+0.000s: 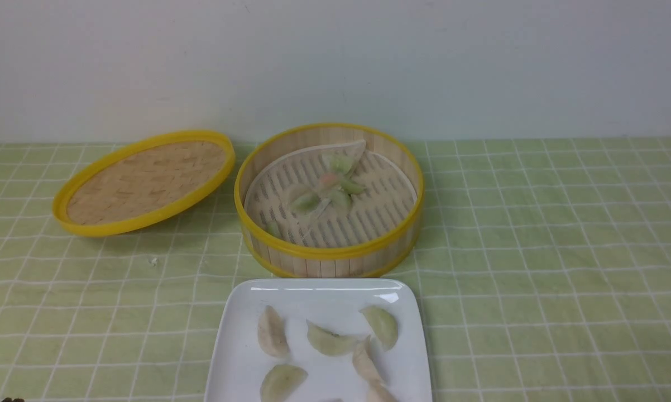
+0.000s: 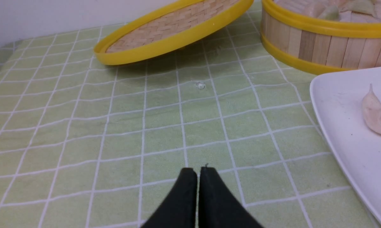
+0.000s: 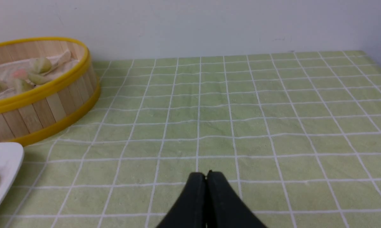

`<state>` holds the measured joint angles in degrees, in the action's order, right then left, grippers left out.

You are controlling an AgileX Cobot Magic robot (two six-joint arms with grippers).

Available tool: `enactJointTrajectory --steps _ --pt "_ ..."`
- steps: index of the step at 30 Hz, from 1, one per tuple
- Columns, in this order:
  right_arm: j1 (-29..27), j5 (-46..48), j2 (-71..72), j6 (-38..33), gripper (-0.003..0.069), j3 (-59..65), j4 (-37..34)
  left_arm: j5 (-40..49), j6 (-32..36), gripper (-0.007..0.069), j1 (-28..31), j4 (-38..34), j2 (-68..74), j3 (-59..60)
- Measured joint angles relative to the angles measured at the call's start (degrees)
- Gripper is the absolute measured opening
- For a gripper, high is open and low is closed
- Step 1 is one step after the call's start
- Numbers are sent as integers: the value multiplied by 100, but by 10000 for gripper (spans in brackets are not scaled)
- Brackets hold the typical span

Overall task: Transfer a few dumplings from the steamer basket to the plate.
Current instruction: Use the left arm to grab a dumpling from the steamer

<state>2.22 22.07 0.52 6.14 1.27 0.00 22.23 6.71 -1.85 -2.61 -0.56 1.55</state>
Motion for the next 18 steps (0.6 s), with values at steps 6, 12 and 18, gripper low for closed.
enactJointTrajectory --steps 6,12,18 --pt "0 0 0 4 -15 0 0 0 0 -6 0 0 0 0" --pt "0 0 0 4 -15 0 0 -17 0 -6 0 155 0 0" --pt "0 0 0 4 -15 0 0 -481 -9 -6 0 261 0 2"
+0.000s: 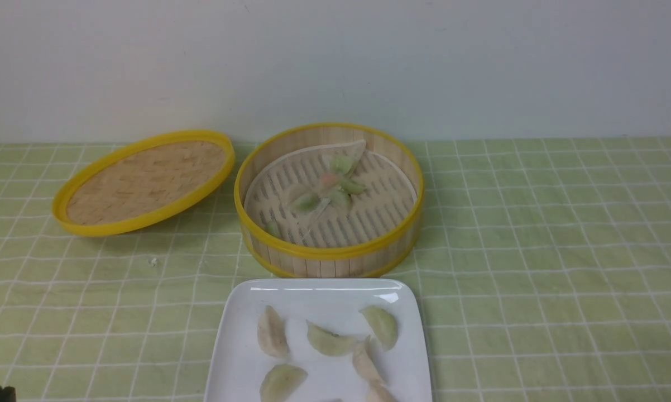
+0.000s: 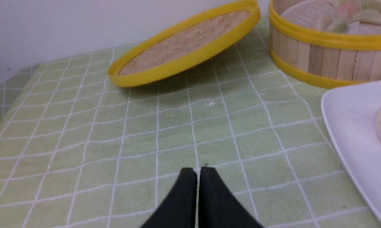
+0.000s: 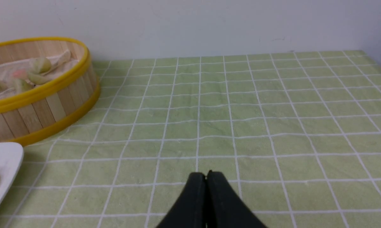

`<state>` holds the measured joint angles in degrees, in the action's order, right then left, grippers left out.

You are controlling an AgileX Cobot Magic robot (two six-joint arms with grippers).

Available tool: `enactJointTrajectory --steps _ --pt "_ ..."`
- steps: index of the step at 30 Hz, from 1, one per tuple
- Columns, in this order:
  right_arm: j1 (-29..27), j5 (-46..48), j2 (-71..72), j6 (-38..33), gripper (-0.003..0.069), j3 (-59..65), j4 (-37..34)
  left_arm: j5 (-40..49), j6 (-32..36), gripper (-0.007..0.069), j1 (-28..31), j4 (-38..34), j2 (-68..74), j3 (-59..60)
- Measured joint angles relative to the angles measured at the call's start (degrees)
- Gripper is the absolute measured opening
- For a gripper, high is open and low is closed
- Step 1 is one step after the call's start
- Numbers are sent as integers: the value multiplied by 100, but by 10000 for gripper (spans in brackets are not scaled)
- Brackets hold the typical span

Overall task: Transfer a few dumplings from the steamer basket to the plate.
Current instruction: Use the left arm to grab a dumpling from the steamer

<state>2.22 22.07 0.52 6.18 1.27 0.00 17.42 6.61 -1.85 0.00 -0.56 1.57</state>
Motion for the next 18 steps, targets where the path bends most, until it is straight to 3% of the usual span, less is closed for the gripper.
enactJointTrajectory --steps 4,11,18 --pt "0 0 0 0 -15 0 0 -589 -52 -6 0 -388 0 11" --pt "0 -119 0 213 -15 12 -149 -1670 -731 -6 0 -2212 0 11" --pt "0 -1283 0 1265 -15 43 -2065 -1975 -1121 -6 0 -4147 0 11"
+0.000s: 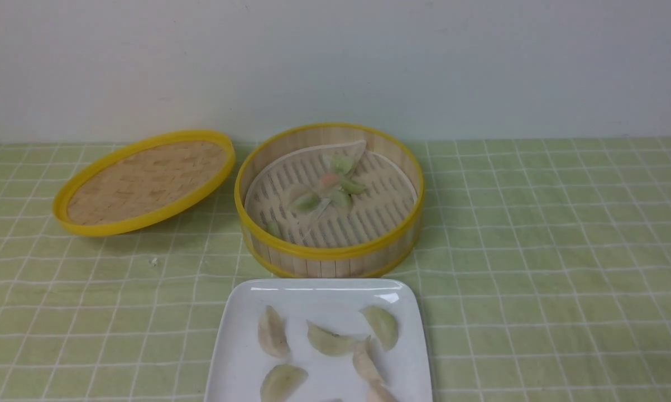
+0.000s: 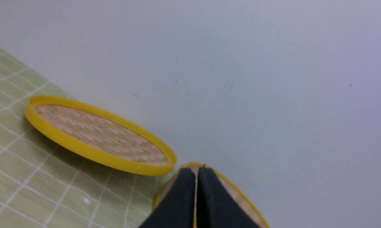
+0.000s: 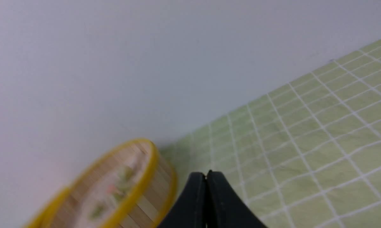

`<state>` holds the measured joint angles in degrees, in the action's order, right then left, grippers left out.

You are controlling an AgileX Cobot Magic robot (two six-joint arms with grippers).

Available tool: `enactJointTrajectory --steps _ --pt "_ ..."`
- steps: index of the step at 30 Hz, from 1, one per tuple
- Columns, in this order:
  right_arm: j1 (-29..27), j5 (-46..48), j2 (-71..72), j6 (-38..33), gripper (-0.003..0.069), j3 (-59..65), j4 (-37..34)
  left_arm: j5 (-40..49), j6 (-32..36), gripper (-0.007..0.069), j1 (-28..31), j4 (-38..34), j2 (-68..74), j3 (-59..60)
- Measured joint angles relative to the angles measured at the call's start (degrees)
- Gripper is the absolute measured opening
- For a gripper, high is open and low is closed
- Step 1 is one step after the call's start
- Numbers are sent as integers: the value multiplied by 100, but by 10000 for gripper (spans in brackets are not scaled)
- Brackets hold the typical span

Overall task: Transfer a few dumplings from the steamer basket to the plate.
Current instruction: Use the left arm to grab a dumpling from the steamer

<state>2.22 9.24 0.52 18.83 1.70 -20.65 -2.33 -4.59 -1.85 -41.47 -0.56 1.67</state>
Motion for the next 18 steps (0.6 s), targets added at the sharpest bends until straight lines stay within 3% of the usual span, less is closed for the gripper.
enactJointTrajectory --steps 4,8,11,15,18 --pt "0 -258 0 194 -15 0 -633 -68 -25 -6 0 -593 0 0" --pt "0 -320 0 194 -15 0 -760 -130 -30 -6 0 -781 0 0" --pt "0 -767 0 194 -15 0 -970 -648 -61 -6 0 -929 0 6" --pt "0 -827 0 85 -15 -472 -1042 -1056 -127 -6 0 -920 0 -176" --pt "0 -411 -279 -180 -15 -1378 -843 -910 -41 -6 0 -520 7 -684"
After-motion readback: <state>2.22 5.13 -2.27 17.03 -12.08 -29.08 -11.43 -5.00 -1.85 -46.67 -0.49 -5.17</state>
